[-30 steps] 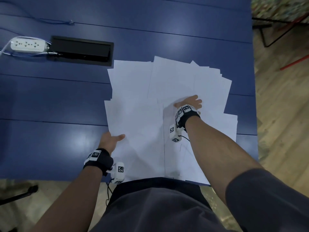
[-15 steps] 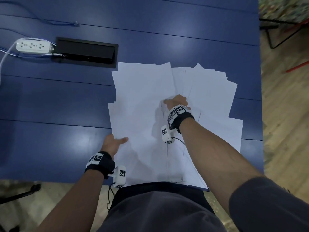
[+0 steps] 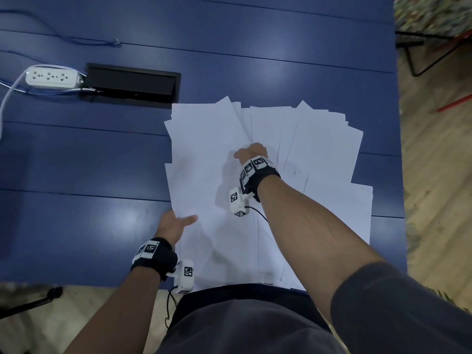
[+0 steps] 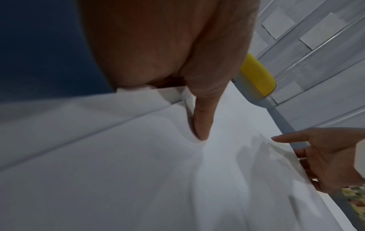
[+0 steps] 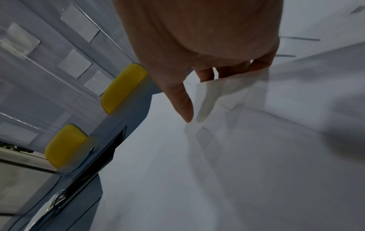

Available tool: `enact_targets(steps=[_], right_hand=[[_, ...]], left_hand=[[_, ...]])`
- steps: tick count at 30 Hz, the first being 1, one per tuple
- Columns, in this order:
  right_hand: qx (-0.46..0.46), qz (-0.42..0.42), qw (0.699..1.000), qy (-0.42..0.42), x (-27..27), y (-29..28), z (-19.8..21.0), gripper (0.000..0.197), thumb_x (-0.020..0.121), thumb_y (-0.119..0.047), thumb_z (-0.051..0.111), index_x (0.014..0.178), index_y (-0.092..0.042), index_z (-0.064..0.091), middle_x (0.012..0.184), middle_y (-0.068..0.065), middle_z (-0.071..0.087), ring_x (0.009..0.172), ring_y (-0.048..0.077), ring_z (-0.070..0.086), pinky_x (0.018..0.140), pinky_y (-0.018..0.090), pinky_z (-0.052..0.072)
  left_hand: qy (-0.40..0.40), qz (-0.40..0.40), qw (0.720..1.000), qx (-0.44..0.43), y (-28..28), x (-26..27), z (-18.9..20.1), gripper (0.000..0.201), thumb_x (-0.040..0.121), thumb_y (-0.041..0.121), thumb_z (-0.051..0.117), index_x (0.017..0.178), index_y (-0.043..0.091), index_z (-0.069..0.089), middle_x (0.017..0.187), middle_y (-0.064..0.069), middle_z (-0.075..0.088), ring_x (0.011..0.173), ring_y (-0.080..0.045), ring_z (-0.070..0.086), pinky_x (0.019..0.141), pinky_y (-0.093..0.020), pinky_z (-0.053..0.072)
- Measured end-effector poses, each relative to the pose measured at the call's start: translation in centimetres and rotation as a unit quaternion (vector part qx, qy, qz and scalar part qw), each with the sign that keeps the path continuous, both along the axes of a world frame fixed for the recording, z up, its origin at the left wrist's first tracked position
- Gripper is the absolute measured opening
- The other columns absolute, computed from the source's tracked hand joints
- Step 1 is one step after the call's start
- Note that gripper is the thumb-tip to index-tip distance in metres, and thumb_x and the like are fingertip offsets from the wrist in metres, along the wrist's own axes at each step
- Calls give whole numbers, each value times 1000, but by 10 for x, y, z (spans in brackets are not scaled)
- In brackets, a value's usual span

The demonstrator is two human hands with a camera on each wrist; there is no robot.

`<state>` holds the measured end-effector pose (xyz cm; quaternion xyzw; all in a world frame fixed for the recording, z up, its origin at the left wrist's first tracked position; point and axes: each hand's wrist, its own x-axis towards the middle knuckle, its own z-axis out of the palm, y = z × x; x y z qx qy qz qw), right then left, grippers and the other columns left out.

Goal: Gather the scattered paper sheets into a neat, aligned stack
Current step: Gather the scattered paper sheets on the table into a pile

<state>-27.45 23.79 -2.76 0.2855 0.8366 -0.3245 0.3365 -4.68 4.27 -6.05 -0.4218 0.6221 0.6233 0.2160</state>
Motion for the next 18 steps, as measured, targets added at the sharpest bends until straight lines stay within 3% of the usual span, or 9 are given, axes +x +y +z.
enact_targets(steps=[2, 4, 6, 8, 11, 15, 17, 18], right_hand=[[-14, -2, 1000, 7, 0, -1, 4, 26, 82, -19, 74, 103, -8, 61, 122, 9, 63, 111, 31, 63, 104, 43, 47], [-39, 2, 999, 34, 1, 1, 3, 37, 88, -12, 68, 123, -5, 60, 116, 5, 63, 104, 28, 62, 91, 33, 51], [-55, 13, 996, 69, 3, 4, 5, 36, 88, -9, 67, 123, -8, 62, 118, 5, 67, 93, 22, 61, 74, 27, 47], [-61, 12, 993, 102, 3, 10, 7, 29, 88, -7, 67, 117, -7, 65, 110, 5, 66, 91, 22, 62, 68, 24, 47], [-65, -23, 983, 171, -8, 29, 27, 29, 89, -10, 71, 117, -5, 67, 110, 6, 68, 98, 21, 64, 82, 25, 50], [-37, 15, 955, 294, -25, 68, 70, 38, 87, -16, 71, 123, -6, 63, 120, 7, 69, 110, 23, 64, 96, 28, 48], [-64, 32, 932, 356, -25, 89, 103, 39, 86, -14, 71, 124, -7, 63, 117, 0, 68, 105, 16, 62, 99, 26, 48], [-89, 33, 918, 385, -22, 98, 120, 37, 84, -13, 71, 120, -7, 64, 113, -1, 69, 102, 16, 64, 98, 31, 52]], left_hand=[[1, -2, 1000, 0, 0, 0, -2, 28, 88, 4, 84, 114, 10, 77, 110, -7, 82, 104, -30, 77, 93, -38, 58], [-1, 0, 1000, -1, -1, 1, -4, 28, 87, 4, 84, 114, 10, 77, 111, -7, 82, 105, -30, 77, 95, -40, 58], [-3, -1, 1000, -1, -1, 1, -5, 28, 87, 5, 85, 114, 10, 77, 110, -7, 82, 105, -30, 77, 97, -41, 58], [-3, -5, 1000, -1, -1, 1, -5, 27, 87, 6, 85, 113, 11, 77, 110, -7, 83, 106, -30, 77, 99, -44, 58], [6, -12, 1000, -1, -1, 2, -2, 27, 89, 7, 84, 114, 13, 76, 112, -5, 81, 107, -28, 76, 102, -45, 57], [4, -14, 1000, -8, 1, 2, 2, 25, 89, 12, 85, 113, 14, 76, 114, -5, 81, 110, -30, 75, 106, -48, 56], [-2, -3, 1000, -10, 0, 3, 2, 25, 88, 15, 86, 111, 14, 77, 113, -8, 82, 108, -33, 76, 105, -52, 57], [-5, -1, 1000, -12, 0, 3, 3, 24, 88, 15, 86, 111, 14, 78, 113, -8, 82, 107, -34, 77, 104, -53, 58]])
